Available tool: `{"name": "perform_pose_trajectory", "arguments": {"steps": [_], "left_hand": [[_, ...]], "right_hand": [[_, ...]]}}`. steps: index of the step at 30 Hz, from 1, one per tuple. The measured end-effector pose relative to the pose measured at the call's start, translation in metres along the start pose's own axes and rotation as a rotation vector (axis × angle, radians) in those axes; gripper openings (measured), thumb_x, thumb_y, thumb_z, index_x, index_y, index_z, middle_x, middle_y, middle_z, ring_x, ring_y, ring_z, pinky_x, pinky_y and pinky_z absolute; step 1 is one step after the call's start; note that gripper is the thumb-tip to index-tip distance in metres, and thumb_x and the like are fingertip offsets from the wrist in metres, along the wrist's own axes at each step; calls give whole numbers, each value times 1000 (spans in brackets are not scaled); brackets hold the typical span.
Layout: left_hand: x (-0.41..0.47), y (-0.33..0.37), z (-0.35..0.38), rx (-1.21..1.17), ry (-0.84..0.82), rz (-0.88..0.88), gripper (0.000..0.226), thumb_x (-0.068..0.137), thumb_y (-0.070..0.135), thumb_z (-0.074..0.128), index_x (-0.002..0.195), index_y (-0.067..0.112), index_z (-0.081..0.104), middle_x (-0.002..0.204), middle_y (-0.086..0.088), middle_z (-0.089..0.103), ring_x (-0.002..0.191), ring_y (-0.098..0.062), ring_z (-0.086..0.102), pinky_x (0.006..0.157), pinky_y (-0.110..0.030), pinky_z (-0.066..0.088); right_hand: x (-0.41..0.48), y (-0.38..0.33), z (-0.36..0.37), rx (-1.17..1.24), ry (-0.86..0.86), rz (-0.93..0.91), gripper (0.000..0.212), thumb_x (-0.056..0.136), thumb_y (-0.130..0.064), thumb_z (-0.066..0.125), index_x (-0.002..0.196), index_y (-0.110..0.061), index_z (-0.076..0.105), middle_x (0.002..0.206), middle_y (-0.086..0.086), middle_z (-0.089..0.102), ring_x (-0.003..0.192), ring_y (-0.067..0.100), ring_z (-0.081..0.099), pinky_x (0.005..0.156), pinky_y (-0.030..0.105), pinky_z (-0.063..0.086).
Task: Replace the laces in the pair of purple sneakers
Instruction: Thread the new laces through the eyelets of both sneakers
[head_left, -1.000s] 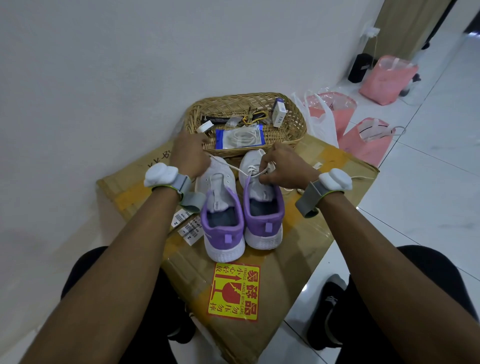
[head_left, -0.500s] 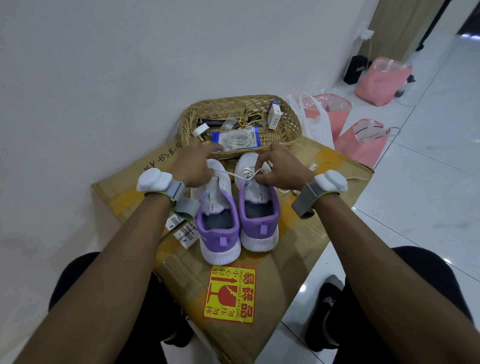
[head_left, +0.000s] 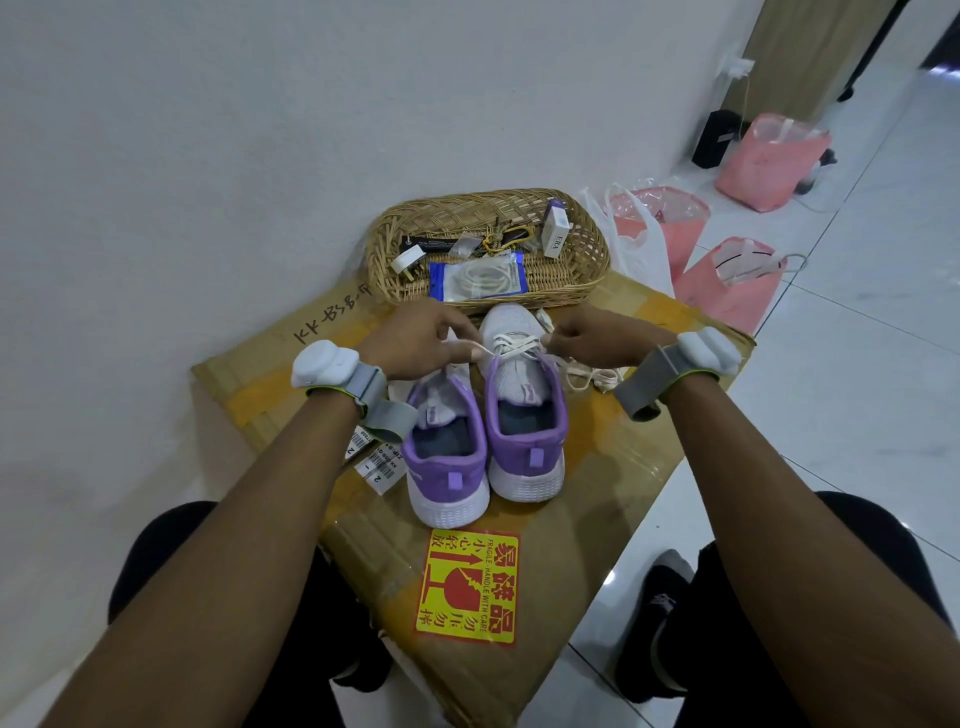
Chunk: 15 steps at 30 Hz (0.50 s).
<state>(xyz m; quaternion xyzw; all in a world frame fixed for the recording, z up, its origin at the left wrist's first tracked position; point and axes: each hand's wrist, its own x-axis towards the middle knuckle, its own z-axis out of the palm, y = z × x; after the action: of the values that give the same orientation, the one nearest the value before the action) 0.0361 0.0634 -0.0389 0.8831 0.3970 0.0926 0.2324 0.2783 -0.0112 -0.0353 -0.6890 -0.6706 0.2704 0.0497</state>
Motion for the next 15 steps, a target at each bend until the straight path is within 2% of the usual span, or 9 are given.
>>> {"name": "perform_pose_trajectory", "arguments": {"steps": [2,5,9,11,13,15], "left_hand": [[1,0,3,-44,-28,12,15,89,36,73,96,24,80,86,9,66,76,-3,51,64,-19,34],[2,-2,3,-26,-55,-18,14,92,33,70,94,23,79,89,3,71,79,-10,56,67,-25,37],[3,-1,1,46,-68,-82,18,95,33,66,97,22,79,97,7,71,93,-14,61,77,-26,41],[3,3,2,-5,-38,-84,21,100,30,57,110,21,73,108,5,68,104,-15,59,83,-26,40],[3,8,1,-152,-13,-96,29,106,22,44,130,20,60,121,-2,65,111,-18,59,86,-27,41],[3,14,3,-196,40,-83,36,106,14,35,140,21,45,103,-12,67,88,-23,61,72,-32,44]], "right_hand": [[-3,1,-2,-19,-44,-16,37,100,-42,48,74,-19,61,74,-3,57,70,16,49,66,30,40],[-9,-1,-7,-11,-82,-53,33,100,-37,52,80,-18,69,69,-7,56,63,10,46,59,25,37],[-6,5,-9,-44,-90,-12,27,98,-32,55,81,-17,68,75,-7,58,71,11,49,67,28,38],[-2,8,-9,-26,-22,16,20,95,-36,59,89,-19,66,87,-3,61,81,15,54,75,29,41],[-1,9,-11,44,86,28,29,91,-46,63,93,-17,65,90,-3,63,85,18,59,74,30,44],[-4,6,-14,183,31,53,42,85,-55,65,91,-13,68,85,0,69,79,19,66,69,31,53]]}}
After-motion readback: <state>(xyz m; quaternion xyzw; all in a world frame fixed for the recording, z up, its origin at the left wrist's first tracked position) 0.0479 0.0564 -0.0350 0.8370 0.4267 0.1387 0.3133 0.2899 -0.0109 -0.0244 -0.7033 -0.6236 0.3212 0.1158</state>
